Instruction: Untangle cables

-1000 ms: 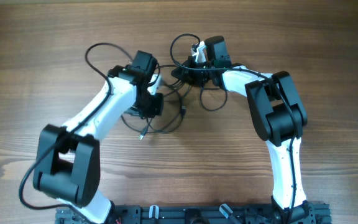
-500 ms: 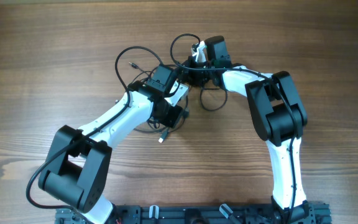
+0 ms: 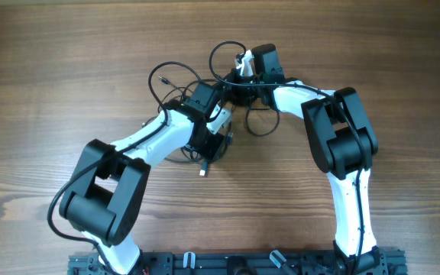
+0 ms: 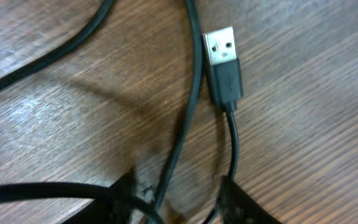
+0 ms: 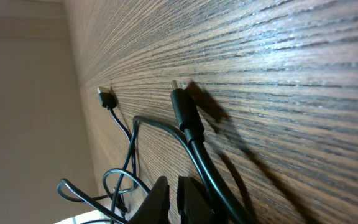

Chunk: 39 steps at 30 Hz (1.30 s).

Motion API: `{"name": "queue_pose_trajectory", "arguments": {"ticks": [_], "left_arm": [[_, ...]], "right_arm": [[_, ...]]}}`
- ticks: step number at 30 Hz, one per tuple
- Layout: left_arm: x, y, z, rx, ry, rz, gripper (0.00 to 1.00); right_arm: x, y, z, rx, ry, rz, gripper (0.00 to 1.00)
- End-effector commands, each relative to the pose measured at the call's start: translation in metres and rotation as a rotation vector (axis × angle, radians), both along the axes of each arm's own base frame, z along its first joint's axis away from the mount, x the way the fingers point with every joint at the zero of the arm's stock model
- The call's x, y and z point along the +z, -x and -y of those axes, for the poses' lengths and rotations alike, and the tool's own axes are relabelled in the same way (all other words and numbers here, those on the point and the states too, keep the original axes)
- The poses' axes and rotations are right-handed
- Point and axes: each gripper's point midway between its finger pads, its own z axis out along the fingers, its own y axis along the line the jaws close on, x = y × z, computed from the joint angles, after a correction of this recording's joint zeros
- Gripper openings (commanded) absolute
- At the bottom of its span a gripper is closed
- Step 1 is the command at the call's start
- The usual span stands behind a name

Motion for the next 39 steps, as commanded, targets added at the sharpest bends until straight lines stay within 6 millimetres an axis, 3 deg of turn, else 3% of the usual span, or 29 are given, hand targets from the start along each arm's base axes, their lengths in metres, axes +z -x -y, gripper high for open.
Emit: {"name": "queue_pose_trajectory", "arguments": {"ticks": [1, 3, 6, 9, 19, 25, 28, 30, 34, 39], "left_arm": [[-0.017, 0.005, -0.006, -0.007, -0.040, -0.032, 0.51], [-0.023, 0.007, -0.008, -0.008, -0.051, -0.047, 0.49], [-0.029, 0.009, -0.015, -0.005, -0.092, -0.060, 0.33], [-0.031, 0.012, -0.028, 0.002, -0.159, -0.064, 0.34], [-0.037, 0.026, -0.029, 0.068, -0.215, -0.087, 0.38], [-0.047, 0.043, -0.030, 0.086, -0.233, -0.113, 0.22], [-0.050, 0.048, -0.032, 0.093, -0.240, -0.124, 0.22], [-0.051, 0.051, -0.034, 0.091, -0.245, -0.130, 0.34], [-0.054, 0.051, -0.043, 0.161, -0.290, -0.120, 0.22], [-0.057, 0.054, -0.053, 0.197, -0.335, -0.109, 0.29]], "right_arm": [[-0.076, 0.014, 0.034, -0.109, 0.174, -0.123, 0.10], [-0.076, 0.014, 0.034, -0.109, 0.174, -0.122, 0.10], [-0.076, 0.014, 0.034, -0.109, 0.173, -0.123, 0.10], [-0.077, 0.014, 0.034, -0.111, 0.175, -0.121, 0.11], [-0.076, 0.014, 0.034, -0.111, 0.175, -0.121, 0.11], [-0.076, 0.014, 0.034, -0.111, 0.175, -0.121, 0.11], [-0.076, 0.014, 0.034, -0.111, 0.175, -0.121, 0.11], [-0.076, 0.014, 0.034, -0.111, 0.175, -0.121, 0.11], [-0.076, 0.014, 0.034, -0.111, 0.175, -0.121, 0.11], [-0.076, 0.014, 0.034, -0.111, 0.175, -0.121, 0.11]]}}
